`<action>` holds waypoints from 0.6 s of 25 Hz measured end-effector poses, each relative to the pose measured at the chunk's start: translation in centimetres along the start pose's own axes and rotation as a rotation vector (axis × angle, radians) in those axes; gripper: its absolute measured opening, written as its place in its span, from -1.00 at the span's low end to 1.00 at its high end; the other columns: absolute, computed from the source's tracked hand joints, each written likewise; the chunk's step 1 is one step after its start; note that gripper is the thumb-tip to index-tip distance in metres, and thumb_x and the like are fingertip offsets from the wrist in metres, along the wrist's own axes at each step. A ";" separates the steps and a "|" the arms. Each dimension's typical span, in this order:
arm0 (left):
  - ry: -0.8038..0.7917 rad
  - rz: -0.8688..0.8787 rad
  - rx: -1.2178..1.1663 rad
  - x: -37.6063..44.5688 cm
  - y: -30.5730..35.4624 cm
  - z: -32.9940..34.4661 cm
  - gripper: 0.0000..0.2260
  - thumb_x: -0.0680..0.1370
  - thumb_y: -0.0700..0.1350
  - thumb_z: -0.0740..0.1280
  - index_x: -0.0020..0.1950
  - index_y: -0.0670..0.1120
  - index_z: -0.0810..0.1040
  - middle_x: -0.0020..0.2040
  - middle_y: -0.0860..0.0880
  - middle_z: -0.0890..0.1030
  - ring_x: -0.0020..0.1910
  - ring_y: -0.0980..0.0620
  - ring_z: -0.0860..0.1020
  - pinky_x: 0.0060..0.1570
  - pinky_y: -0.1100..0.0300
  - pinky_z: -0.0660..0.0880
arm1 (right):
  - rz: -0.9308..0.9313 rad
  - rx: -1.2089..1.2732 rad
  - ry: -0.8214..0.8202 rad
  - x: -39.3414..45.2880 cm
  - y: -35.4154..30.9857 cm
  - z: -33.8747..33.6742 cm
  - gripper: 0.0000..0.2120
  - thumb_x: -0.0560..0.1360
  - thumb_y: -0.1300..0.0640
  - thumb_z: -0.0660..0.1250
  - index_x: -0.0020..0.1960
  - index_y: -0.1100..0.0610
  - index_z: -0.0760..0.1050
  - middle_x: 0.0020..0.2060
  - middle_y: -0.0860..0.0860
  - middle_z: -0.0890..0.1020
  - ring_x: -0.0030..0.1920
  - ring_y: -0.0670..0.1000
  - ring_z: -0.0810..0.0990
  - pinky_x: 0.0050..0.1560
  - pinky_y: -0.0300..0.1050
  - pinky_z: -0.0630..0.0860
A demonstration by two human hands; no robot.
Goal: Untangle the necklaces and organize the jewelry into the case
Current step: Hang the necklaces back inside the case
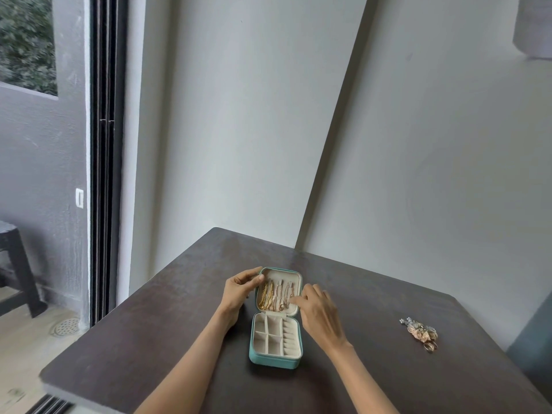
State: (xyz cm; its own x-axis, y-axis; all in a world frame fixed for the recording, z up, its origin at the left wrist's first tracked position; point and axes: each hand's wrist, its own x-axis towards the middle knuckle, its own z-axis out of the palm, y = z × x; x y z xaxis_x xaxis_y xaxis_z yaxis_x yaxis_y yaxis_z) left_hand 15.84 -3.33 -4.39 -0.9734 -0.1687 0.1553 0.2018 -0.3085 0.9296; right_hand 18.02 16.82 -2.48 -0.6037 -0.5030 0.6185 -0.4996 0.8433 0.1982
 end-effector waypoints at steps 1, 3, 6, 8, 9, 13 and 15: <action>0.006 0.000 -0.006 -0.1 0.0 0.0 -0.83 0.46 -0.27 0.41 0.01 -0.09 0.64 -0.28 0.13 0.68 -0.38 0.33 0.52 -0.38 0.42 0.35 | -0.019 -0.005 0.003 -0.2 0.0 -0.1 -0.67 0.24 0.31 0.50 -0.13 -0.05 0.64 -0.32 -0.09 0.47 -0.30 -0.04 0.45 -0.35 -0.20 0.45; 0.015 -0.009 -0.004 -0.1 -0.2 -0.1 -0.83 0.46 -0.25 0.41 0.02 -0.06 0.65 -0.25 0.13 0.69 -0.37 0.33 0.50 -0.36 0.37 0.33 | -0.045 -0.027 0.001 -0.5 0.0 -0.3 -0.63 0.21 0.35 0.50 -0.12 -0.06 0.64 -0.33 -0.08 0.48 -0.30 -0.03 0.46 -0.36 -0.20 0.44; 0.025 -0.004 -0.002 -0.2 -0.1 0.1 -0.84 0.46 -0.25 0.41 -0.02 -0.02 0.65 -0.24 0.13 0.68 -0.34 0.31 0.51 -0.37 0.38 0.34 | -0.082 -0.067 -0.014 -0.7 0.0 -0.7 -0.62 0.17 0.38 0.50 -0.18 -0.06 0.63 -0.32 -0.09 0.50 -0.29 -0.04 0.47 -0.34 -0.21 0.44; 0.027 -0.003 0.010 -0.2 -0.2 0.1 -0.84 0.46 -0.23 0.42 -0.02 -0.01 0.66 -0.23 0.12 0.69 -0.30 0.28 0.51 -0.35 0.36 0.33 | -0.087 -0.067 -0.005 -0.8 0.0 -0.7 -0.67 0.29 0.34 0.36 -0.15 -0.07 0.63 -0.31 -0.10 0.50 -0.28 -0.05 0.46 -0.33 -0.21 0.44; 0.027 -0.004 0.012 -0.1 -0.2 0.1 -0.84 0.46 -0.22 0.42 -0.02 -0.01 0.66 -0.23 0.12 0.69 -0.30 0.28 0.52 -0.35 0.36 0.33 | -0.079 -0.061 -0.004 -0.8 -0.1 -0.7 -0.66 0.36 0.30 0.24 -0.13 -0.08 0.63 -0.31 -0.10 0.50 -0.28 -0.05 0.45 -0.34 -0.20 0.44; 0.029 -0.010 0.016 0.1 -0.5 -0.1 -0.84 0.45 -0.21 0.44 -0.01 -0.01 0.67 -0.21 0.11 0.69 -0.28 0.26 0.51 -0.34 0.33 0.31 | -0.105 -0.081 -0.020 -0.9 -0.2 -0.1 -0.60 0.40 0.23 0.06 -0.18 -0.08 0.64 -0.30 -0.11 0.51 -0.28 -0.05 0.44 -0.35 -0.20 0.44; 0.024 -0.011 0.009 0.1 -0.5 0.0 -0.84 0.45 -0.22 0.43 -0.01 -0.03 0.66 -0.22 0.11 0.69 -0.29 0.25 0.51 -0.34 0.35 0.32 | -0.108 -0.074 -0.012 -1.0 -0.1 0.0 -0.67 0.39 0.23 0.15 -0.19 -0.08 0.63 -0.29 -0.11 0.51 -0.27 -0.05 0.44 -0.34 -0.20 0.45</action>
State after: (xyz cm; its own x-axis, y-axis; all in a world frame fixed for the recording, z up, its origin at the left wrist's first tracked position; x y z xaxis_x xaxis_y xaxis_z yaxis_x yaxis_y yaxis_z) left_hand 15.63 -3.22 -4.85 -0.9726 -0.1876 0.1370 0.1899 -0.3019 0.9343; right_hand 18.66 17.18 -3.13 -0.5564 -0.5932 0.5818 -0.5151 0.7957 0.3187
